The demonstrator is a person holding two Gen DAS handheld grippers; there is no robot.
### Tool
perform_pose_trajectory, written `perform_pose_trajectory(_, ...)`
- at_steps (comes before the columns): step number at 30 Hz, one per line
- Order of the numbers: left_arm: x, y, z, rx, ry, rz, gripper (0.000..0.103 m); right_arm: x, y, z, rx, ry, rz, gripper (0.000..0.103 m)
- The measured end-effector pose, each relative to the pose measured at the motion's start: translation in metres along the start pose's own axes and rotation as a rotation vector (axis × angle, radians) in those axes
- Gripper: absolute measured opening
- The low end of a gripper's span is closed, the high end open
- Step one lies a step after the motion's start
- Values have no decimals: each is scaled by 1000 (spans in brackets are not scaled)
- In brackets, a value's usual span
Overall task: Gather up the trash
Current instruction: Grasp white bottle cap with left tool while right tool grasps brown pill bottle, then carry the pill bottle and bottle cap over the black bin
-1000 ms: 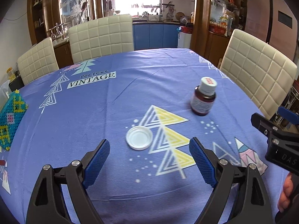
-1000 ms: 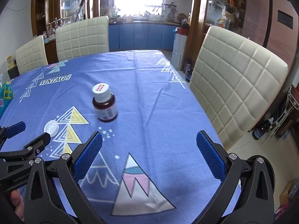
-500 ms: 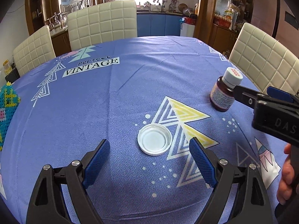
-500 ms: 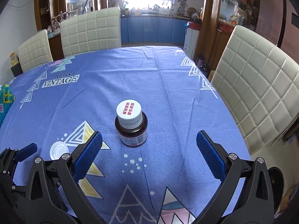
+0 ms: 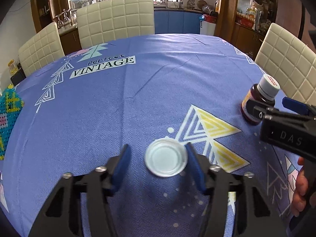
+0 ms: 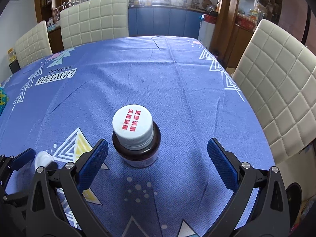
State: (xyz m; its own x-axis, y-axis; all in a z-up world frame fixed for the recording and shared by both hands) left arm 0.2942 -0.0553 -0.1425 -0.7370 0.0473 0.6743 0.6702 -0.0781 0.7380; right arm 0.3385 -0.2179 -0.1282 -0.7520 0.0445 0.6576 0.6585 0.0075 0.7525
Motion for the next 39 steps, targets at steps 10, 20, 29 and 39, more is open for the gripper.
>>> perform_pose_trajectory(10,-5,6,10,31,24,-9,39,-14,-8,9,9,49,49,56)
perform_pose_trajectory(20,4,6,14,39,35,-18,38,9,-17,13,90,28,21,46)
perform_pose_trajectory(29,32,-1,3,14,29,-42,39,54,-36,20,191,24,-23,46)
perform_pose_trajectory(39,86,2,-28,-25,9,-116,39,116,-44,-9,195,-9,-95,46)
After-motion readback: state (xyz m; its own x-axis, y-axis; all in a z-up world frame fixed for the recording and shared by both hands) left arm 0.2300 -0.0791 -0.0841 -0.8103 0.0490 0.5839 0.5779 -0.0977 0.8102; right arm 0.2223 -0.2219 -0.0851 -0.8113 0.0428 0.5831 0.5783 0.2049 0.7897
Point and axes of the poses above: each gripper's, at about its wrist camera, not at the fingertips, and x roughly against the way its jaws point, z to its left, y to its top, the point moved 9 cm from there along -x, roughly the way its jaws point, and after that the axes turned 10 degrees about -z, right-handed, at the moved point
